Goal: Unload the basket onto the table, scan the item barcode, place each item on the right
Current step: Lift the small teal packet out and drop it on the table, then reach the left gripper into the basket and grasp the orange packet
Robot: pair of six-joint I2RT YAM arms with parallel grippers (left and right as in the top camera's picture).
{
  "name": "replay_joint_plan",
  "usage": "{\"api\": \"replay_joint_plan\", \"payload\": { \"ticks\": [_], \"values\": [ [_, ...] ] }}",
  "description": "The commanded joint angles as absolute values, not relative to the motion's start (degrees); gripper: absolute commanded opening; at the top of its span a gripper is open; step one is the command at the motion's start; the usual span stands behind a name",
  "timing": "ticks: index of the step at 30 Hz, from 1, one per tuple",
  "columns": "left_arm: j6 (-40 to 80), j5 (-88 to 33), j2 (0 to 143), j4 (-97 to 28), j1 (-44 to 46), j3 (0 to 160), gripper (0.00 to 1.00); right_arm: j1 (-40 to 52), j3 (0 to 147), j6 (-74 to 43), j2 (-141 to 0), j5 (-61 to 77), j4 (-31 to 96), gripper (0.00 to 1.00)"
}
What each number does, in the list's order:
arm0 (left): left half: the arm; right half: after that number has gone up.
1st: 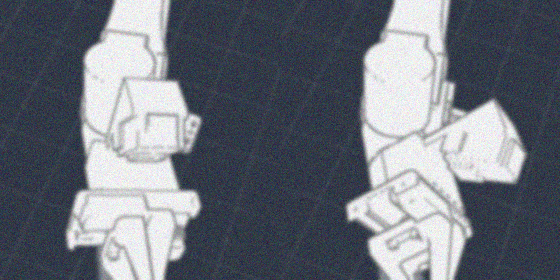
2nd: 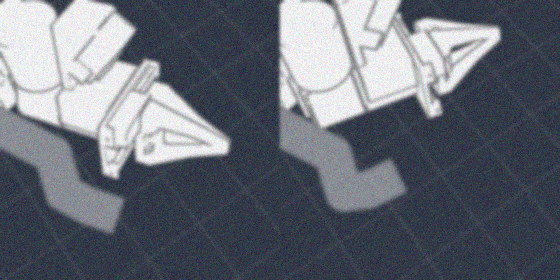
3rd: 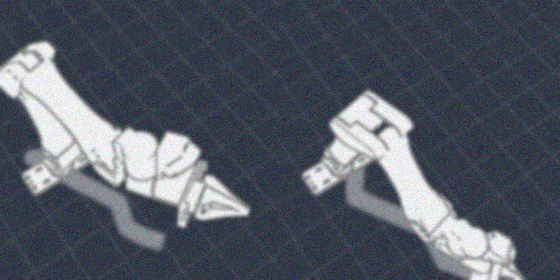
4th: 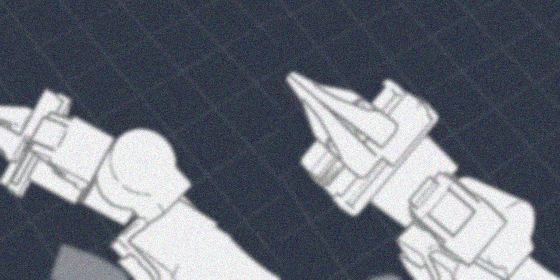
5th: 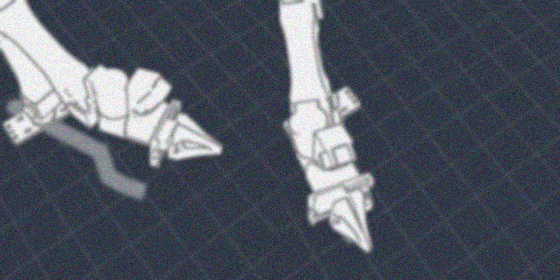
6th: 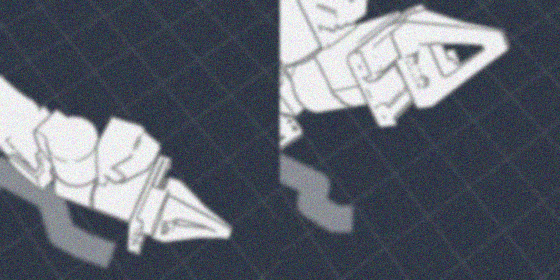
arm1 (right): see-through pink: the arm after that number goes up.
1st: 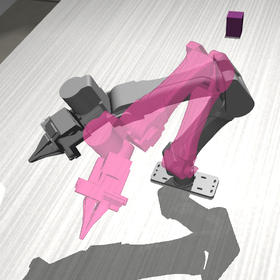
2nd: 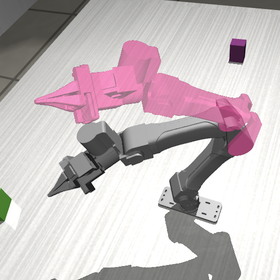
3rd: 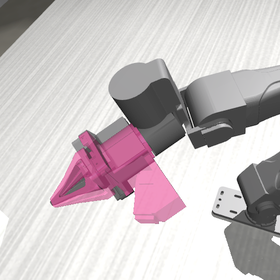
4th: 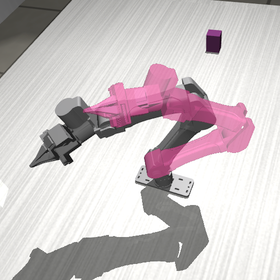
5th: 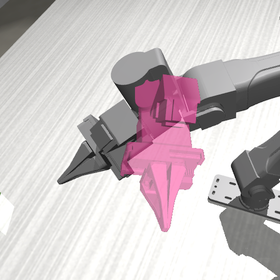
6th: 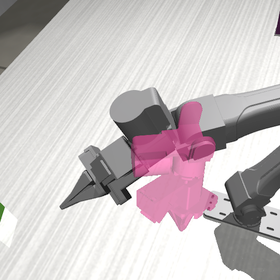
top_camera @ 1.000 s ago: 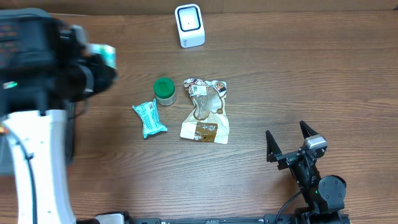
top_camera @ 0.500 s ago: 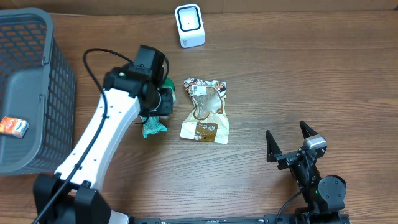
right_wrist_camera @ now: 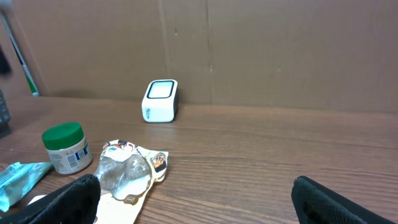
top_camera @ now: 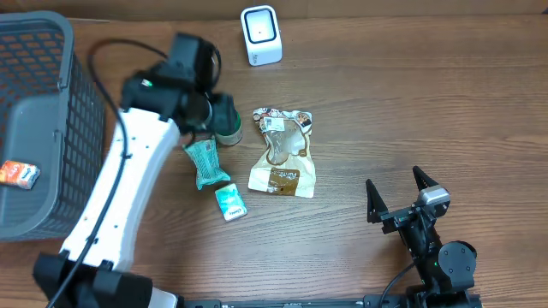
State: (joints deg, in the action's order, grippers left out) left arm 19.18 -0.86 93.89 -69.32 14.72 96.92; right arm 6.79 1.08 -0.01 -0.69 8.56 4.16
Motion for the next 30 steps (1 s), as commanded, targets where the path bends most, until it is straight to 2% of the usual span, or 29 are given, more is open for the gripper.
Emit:
{"api": "replay_joint_plan", "payload": {
  "ticks": [1, 4, 10, 19, 24, 30],
  "values": [
    [18.83, 3.42, 93.41, -71.44, 12.29, 107.61, 0.72, 6.57, 0.45, 0.08, -0.16, 8.47, 3.88, 1.00],
    [18.92, 4.78, 93.32, -73.49, 8.78, 115.66, 0.77, 6.57, 0.45, 0.10, -0.16, 8.47, 3.88, 1.00],
    [25.71, 5.98, 93.14, -76.38, -4.80, 123.94, 0.78, 6.57, 0.45, 0.08, -0.16, 8.47, 3.88, 1.00],
    [29.63, 6.28, 94.37, -78.85, -26.59, 122.98, 0.80, 6.57, 0.45, 0.08, -0.16, 8.47, 3.88, 1.00],
    [29.54, 9.08, 96.38, -77.93, -32.84, 119.00, 0.79, 6.57, 0.45, 0.08, -0.16, 8.47, 3.88, 1.00],
    [25.82, 12.75, 99.79, -73.01, -35.83, 108.77, 0.78, 6.57, 0.45, 0.10, -0.16, 8.47, 3.88, 1.00]
  ]
}}
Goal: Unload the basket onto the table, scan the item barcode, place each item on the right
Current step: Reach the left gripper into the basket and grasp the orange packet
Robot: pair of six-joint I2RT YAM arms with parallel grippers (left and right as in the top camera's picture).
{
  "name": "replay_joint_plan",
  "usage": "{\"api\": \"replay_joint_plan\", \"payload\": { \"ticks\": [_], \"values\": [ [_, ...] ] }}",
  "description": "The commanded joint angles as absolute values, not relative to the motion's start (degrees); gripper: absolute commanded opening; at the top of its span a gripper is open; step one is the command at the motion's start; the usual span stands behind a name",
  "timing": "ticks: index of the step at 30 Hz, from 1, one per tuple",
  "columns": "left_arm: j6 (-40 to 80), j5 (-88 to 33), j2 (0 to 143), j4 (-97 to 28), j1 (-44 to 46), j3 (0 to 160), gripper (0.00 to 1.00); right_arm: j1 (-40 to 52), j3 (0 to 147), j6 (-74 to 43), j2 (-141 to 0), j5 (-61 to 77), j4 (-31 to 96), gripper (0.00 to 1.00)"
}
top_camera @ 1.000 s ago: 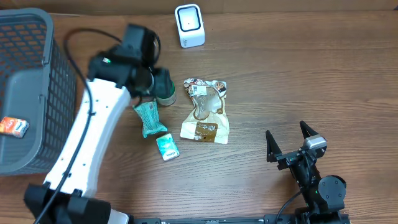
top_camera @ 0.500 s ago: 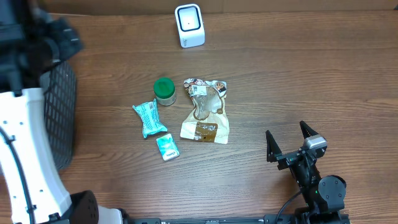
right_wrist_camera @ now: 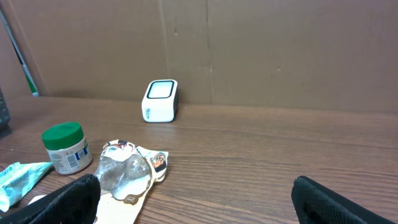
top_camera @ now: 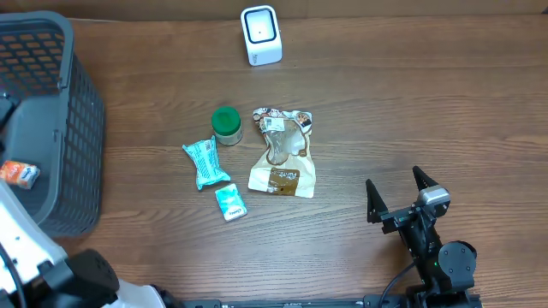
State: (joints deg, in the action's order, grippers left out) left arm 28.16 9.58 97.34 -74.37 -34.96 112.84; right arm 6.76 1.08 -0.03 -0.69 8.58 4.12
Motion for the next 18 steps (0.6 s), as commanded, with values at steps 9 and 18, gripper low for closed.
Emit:
{"api": "replay_joint_plan", "payload": {
  "ticks": [9, 18],
  "values": [
    [23.73, 15.07, 107.46, -67.90, -40.47, 103.22, 0.77, 6.57, 0.45, 0.10, -0.16, 8.47, 3.88, 1.00],
    [22.72, 15.03, 117.38, -64.60, -40.86, 103.22, 0.72, 6.57, 0.45, 0.08, -0.16, 8.47, 3.88, 1.00]
  ]
}}
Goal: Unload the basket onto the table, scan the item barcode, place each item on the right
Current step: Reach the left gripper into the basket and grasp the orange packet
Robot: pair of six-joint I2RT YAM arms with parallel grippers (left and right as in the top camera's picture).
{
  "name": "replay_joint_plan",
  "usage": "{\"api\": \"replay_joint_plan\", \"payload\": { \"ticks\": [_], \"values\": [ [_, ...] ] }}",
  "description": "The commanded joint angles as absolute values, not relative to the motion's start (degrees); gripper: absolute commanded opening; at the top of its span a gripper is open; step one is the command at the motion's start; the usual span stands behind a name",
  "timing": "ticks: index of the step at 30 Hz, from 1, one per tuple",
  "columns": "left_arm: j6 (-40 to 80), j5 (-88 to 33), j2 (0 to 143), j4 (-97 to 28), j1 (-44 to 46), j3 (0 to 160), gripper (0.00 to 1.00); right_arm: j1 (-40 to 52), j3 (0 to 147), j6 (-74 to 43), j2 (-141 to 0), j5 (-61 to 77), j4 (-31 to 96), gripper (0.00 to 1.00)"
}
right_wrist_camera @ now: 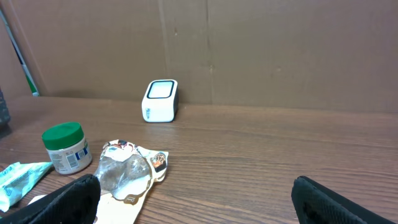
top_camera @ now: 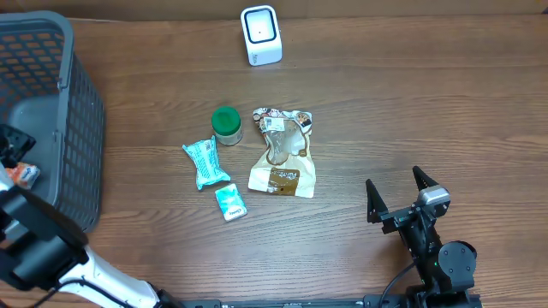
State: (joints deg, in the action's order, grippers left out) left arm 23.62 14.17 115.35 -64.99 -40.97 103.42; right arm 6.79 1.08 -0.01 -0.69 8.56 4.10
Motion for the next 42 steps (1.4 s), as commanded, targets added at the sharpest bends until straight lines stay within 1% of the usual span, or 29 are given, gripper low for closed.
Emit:
{"api": "replay_joint_plan", "payload": {
  "ticks": [1, 6, 15, 25, 31, 33, 36, 37, 40, 41, 42],
  "values": [
    [22.72, 15.16, 118.32, -64.18, -40.86, 103.22, 0.72, 6.57, 0.45, 0.10, -0.16, 8.47, 3.88, 1.00],
    [23.20, 16.43, 121.01, -62.70, -40.93, 103.22, 0.69, 6.57, 0.45, 0.10, -0.16, 8.47, 3.88, 1.00],
    [23.31, 19.94, 123.35, -58.78, -40.91, 103.22, 0.70, 6.57, 0.45, 0.08, -0.16, 8.47, 3.88, 1.00],
    [23.11, 19.84, 127.02, -57.10, -40.86, 103.22, 0.72, 6.57, 0.45, 0.10, -0.16, 8.47, 3.88, 1.00],
    [23.14, 19.86, 129.64, -57.67, -40.86, 103.22, 0.68, 6.57, 0.45, 0.08, -0.16, 8.47, 3.88, 1.00],
    [23.14, 19.79, 130.04, -57.82, -40.86, 103.22, 0.64, 6.57, 0.45, 0.10, -0.16, 8.47, 3.88, 1.00],
    [23.14, 19.64, 130.08, -57.65, -40.86, 103.22, 0.49, 6.57, 0.45, 0.08, -0.16, 8.47, 3.88, 1.00],
    [23.14, 19.64, 130.08, -57.60, -40.86, 103.22, 0.43, 6.57, 0.45, 0.08, -0.16, 8.47, 3.88, 1.00],
    [23.16, 19.33, 130.08, -57.91, -40.86, 103.22, 0.16, 6.57, 0.45, 0.10, -0.16, 8.47, 3.88, 1.00],
    [23.14, 19.22, 130.08, -58.15, -40.86, 103.22, 0.09, 6.57, 0.45, 0.10, -0.16, 8.47, 3.88, 1.00],
    [23.14, 19.20, 130.08, -58.43, -40.86, 103.22, 0.07, 6.57, 0.45, 0.10, -0.16, 8.47, 3.88, 1.00]
  ]
}}
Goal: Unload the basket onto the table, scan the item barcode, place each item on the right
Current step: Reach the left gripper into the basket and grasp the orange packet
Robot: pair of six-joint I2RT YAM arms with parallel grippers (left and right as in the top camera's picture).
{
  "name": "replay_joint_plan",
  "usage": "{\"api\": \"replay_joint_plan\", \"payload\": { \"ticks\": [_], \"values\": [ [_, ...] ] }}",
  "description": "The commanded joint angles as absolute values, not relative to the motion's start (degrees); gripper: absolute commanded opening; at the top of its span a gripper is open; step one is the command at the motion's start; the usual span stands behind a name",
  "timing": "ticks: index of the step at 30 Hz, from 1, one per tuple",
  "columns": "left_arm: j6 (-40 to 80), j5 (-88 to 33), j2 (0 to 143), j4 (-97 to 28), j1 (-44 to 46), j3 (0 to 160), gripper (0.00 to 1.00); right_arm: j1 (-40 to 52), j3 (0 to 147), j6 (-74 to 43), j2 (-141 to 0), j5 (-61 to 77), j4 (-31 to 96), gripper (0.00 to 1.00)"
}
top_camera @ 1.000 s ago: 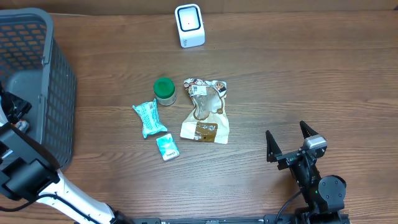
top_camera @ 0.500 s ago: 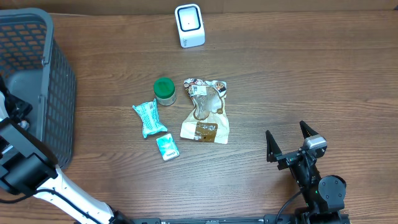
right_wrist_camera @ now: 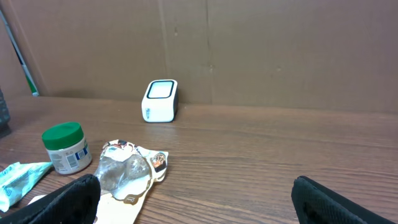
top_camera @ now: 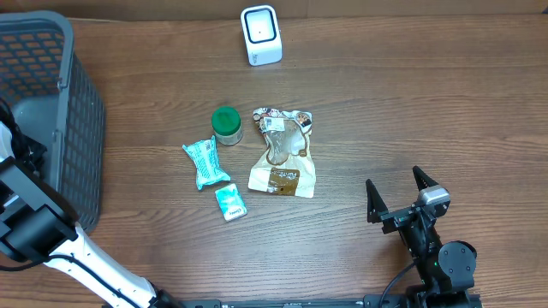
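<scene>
The white barcode scanner (top_camera: 261,34) (right_wrist_camera: 160,101) stands at the back of the table. In the middle lie a green-lidded jar (top_camera: 226,125) (right_wrist_camera: 66,147), a brown-and-white snack pouch (top_camera: 282,152) (right_wrist_camera: 127,174), a teal packet (top_camera: 205,162) and a small teal packet (top_camera: 230,203). My right gripper (top_camera: 399,193) (right_wrist_camera: 196,194) rests open at the front right, holding nothing. My left arm (top_camera: 30,222) reaches into the grey basket (top_camera: 81,128) at the far left. Its gripper end is a dark shape at the frame edge, jaws unreadable.
A cardboard wall (right_wrist_camera: 249,50) closes off the back of the table behind the scanner. The basket's mesh wall stands tall along the left side.
My left arm's end has shifted a little inside the basket and now covers the small orange box that showed there. The right arm and the table items have not moved.
My left arm was first over the green-lidded jar and teal packet in the middle. A second later it was off at the left edge, those items lying uncovered. Then its end was in the basket beside an orange box, which it now hides.
</scene>
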State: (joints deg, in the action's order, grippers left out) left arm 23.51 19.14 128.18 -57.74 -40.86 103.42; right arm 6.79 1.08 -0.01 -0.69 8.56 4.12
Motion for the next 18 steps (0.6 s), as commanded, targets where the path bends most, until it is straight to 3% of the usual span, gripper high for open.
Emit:
{"api": "replay_joint_plan", "payload": {
  "ticks": [1, 10, 18],
  "values": [
    [23.14, 19.18, 130.08, -58.76, -40.86, 103.22, 0.06, 6.57, 0.45, 0.10, -0.16, 8.47, 3.88, 1.00],
    [23.14, 11.40, 126.87, -60.29, -40.80, 103.44, 0.04, 6.57, 0.45, 0.08, -0.16, 8.47, 3.88, 1.00],
    [23.18, 0.49, 114.17, -58.57, -40.05, 104.57, 0.04, 6.57, 0.45, 0.08, -0.16, 8.47, 3.88, 1.00]
  ]
}}
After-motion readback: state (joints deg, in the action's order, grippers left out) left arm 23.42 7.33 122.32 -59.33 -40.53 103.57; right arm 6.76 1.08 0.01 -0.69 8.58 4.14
